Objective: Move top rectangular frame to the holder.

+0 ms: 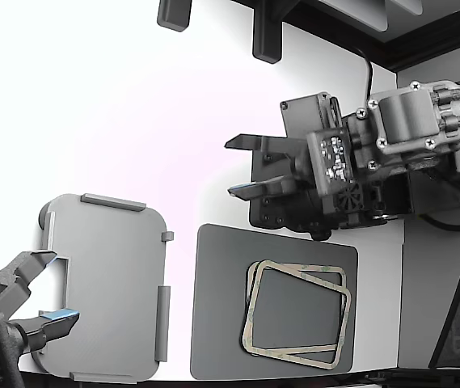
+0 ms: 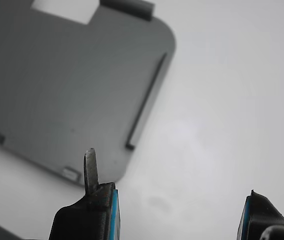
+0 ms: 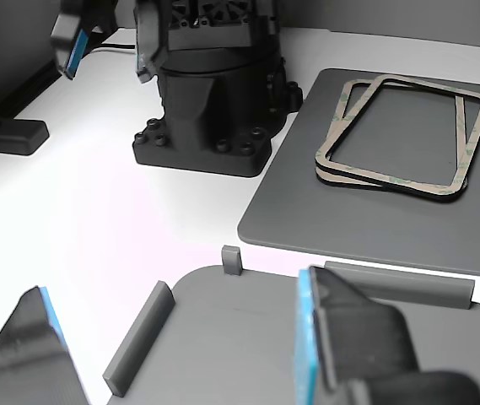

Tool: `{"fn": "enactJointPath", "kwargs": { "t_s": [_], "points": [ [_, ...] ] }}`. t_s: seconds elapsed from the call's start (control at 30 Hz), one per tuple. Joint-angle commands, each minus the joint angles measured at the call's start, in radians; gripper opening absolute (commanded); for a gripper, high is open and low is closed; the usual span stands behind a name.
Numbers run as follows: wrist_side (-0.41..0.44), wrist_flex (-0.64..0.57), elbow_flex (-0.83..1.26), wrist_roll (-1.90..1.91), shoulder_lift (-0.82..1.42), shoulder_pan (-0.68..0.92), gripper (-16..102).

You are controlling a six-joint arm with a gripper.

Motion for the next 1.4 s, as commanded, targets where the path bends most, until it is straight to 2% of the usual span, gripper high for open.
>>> {"fn": "enactJointPath", "kwargs": {
  "t_s": [0.0,0.13,0.23,0.33,0.43,0.6,0.77,0.83,0.97,1.17,1.37],
  "points": [
    [0.028,0.109,-0.206,-0.009,-0.092,0.118,100],
    [0.035,0.107,-0.206,0.003,-0.109,0.249,100],
    [0.049,0.117,-0.221,0.011,-0.144,0.344,95],
    [0.120,0.153,-0.250,0.054,-0.192,0.457,90],
    [0.183,0.199,-0.276,0.078,-0.259,0.580,93],
    [0.133,0.275,-0.347,0.037,-0.430,0.681,90],
    [0.130,0.291,-0.403,0.063,-0.560,0.796,96],
    [0.103,0.298,-0.430,0.058,-0.615,0.819,100],
    [0.092,0.305,-0.434,0.044,-0.681,0.862,100],
    [0.118,0.272,-0.356,0.080,-0.713,0.914,85],
    [0.112,0.181,-0.247,0.078,-0.690,0.943,85]
  ]
}}
